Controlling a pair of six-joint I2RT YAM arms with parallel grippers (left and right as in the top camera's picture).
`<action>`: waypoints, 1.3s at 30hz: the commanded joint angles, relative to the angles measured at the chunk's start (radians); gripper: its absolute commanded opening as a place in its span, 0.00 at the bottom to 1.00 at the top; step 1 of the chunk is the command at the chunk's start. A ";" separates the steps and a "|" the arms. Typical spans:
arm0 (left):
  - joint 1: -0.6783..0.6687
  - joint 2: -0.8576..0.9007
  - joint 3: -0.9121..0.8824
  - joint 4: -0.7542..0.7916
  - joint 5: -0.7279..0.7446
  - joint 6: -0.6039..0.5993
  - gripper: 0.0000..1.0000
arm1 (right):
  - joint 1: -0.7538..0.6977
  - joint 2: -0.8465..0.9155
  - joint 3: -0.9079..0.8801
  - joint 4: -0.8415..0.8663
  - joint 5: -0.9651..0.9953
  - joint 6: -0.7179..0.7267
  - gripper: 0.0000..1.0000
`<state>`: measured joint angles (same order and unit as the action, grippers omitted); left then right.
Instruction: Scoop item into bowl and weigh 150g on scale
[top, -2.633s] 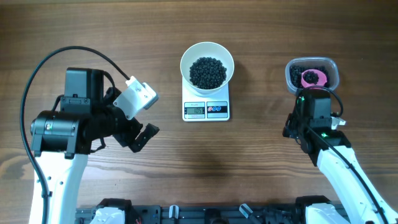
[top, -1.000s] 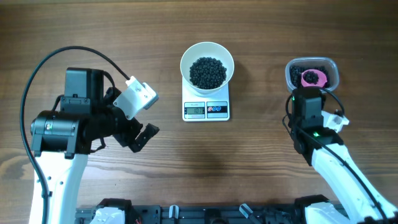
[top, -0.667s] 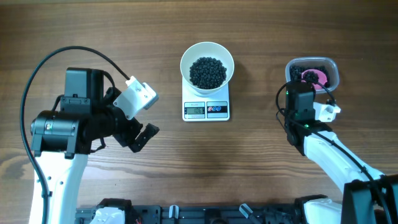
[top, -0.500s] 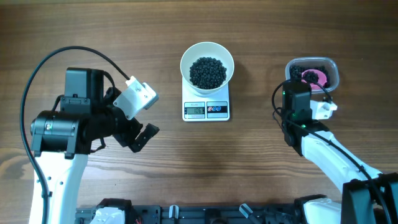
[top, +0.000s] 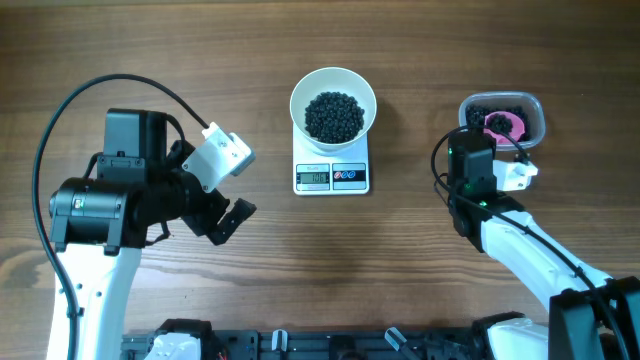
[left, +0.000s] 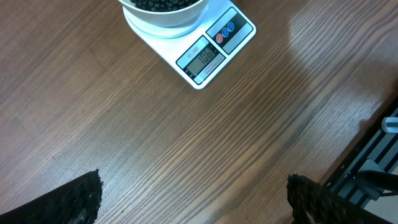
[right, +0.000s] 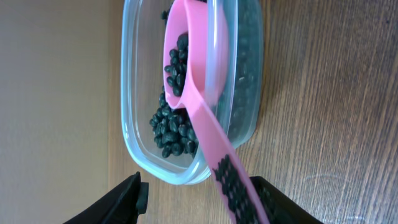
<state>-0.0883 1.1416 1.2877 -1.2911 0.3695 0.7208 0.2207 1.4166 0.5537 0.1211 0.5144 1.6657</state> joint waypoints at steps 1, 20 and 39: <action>0.008 -0.009 0.006 0.000 0.023 -0.003 1.00 | 0.023 0.006 -0.003 0.005 0.075 -0.009 0.31; 0.008 -0.009 0.006 0.000 0.023 -0.003 1.00 | 0.028 -0.004 -0.003 -0.020 0.091 -0.027 0.04; 0.008 -0.009 0.006 0.000 0.023 -0.003 1.00 | 0.027 -0.094 -0.003 -0.106 -0.058 -0.171 0.05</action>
<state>-0.0883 1.1416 1.2877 -1.2903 0.3695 0.7208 0.2436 1.3415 0.5537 0.0319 0.5133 1.5291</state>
